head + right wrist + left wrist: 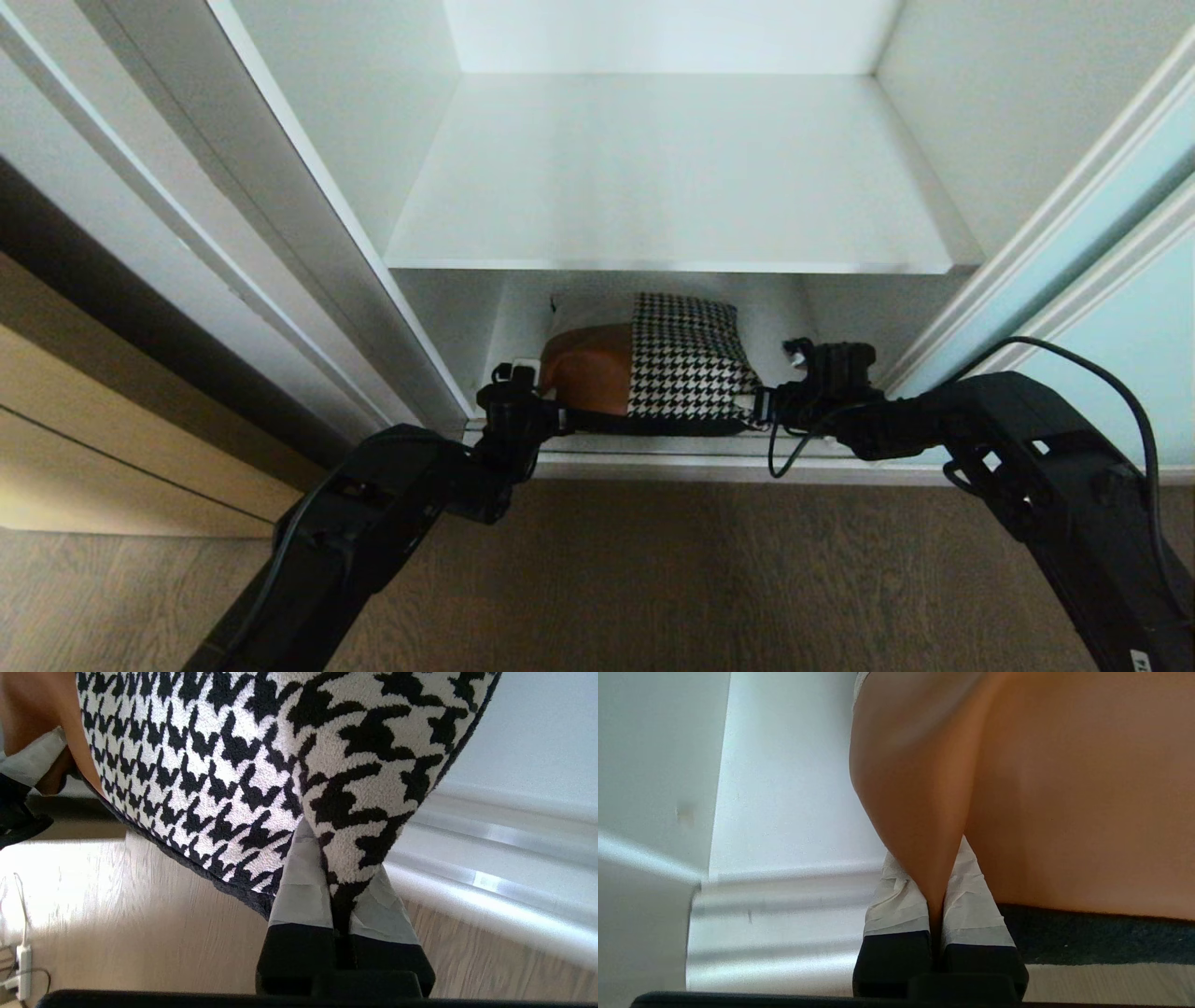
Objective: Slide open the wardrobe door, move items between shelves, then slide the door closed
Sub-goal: Place the pillow on the lower shelf
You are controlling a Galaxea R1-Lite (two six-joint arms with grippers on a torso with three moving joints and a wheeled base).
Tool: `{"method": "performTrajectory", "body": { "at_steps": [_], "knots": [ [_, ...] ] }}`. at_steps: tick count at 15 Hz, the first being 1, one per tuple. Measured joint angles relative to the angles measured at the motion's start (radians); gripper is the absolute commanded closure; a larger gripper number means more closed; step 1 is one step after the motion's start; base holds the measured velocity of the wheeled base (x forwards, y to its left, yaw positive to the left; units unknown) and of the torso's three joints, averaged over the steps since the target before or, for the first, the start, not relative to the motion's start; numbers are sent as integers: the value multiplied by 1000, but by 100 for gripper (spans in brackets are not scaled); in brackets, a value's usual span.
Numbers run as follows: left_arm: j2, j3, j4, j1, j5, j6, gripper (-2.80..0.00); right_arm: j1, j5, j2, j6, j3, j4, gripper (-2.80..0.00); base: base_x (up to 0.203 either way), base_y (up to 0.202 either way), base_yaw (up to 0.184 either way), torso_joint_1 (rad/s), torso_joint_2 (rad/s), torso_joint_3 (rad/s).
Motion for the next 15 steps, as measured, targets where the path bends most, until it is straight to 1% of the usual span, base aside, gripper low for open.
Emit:
{"method": "performTrajectory", "body": {
  "at_steps": [3, 5, 6, 8, 9, 10, 13, 15],
  "knots": [
    [0, 0, 0, 0, 1, 4, 0, 0, -1, 1, 0, 0, 1, 0, 188, 0, 1, 4, 2, 0],
    [1, 1, 1, -1, 1, 11, 0, 0, -10, 3, -5, -1, 3, 0, 49, 0, -1, 4, 1, 4],
    [2, 1, 11, -2, 12, 20, 0, 1, -20, 5, -9, -1, 6, 0, 0, 0, 0, 0, 0, 0],
    [4, -1, 31, -9, 74, 36, 0, 0, -29, 7, -10, -1, 12, 0, 0, 0, 0, 0, 0, 0],
    [3, -1, 49, -12, 92, 40, 0, -2, -42, 8, -16, -1, 21, 0, 0, 0, 0, 0, 0, 0],
    [2, 0, 70, -15, 100, 44, 0, -4, -66, 8, -29, -2, 33, 0, 0, 0, 0, 0, 0, 0],
    [-2, -10, 152, -17, 125, 44, 0, -6, -157, 27, -132, -2, 56, 0, 0, 0, 0, 0, 0, 0],
    [-4, -18, 166, -18, 142, 45, 0, -5, -169, 36, -146, -2, 49, 0, 0, 0, 0, 0, 0, 0]
  ]
}}
